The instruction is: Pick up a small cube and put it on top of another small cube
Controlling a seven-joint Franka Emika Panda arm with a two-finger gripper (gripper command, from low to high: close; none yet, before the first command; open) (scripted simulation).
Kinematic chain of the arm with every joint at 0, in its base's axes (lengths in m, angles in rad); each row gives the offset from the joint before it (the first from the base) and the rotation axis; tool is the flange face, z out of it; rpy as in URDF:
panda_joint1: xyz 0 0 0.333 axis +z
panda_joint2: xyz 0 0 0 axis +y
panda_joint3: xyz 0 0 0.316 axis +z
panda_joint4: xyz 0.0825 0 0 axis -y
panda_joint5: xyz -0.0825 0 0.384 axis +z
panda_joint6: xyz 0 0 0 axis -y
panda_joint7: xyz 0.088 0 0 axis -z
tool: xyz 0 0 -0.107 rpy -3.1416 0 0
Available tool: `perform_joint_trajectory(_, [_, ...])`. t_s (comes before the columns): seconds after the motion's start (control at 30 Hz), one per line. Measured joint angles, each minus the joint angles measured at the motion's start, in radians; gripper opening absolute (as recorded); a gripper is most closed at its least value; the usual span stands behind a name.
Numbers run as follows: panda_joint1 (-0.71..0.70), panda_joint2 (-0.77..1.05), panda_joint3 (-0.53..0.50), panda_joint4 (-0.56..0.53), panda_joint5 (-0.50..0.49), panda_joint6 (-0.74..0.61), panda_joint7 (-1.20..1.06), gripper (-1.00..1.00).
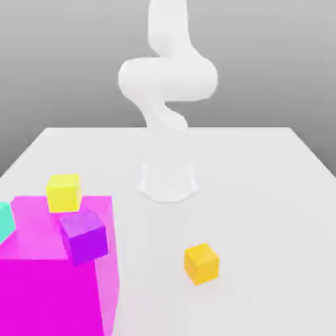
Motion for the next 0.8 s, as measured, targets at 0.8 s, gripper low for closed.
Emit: perform_joint_trajectory(0.8, [0.161,0.896,0.017,-0.493,-0.025,0.666,-0.210,0.00])
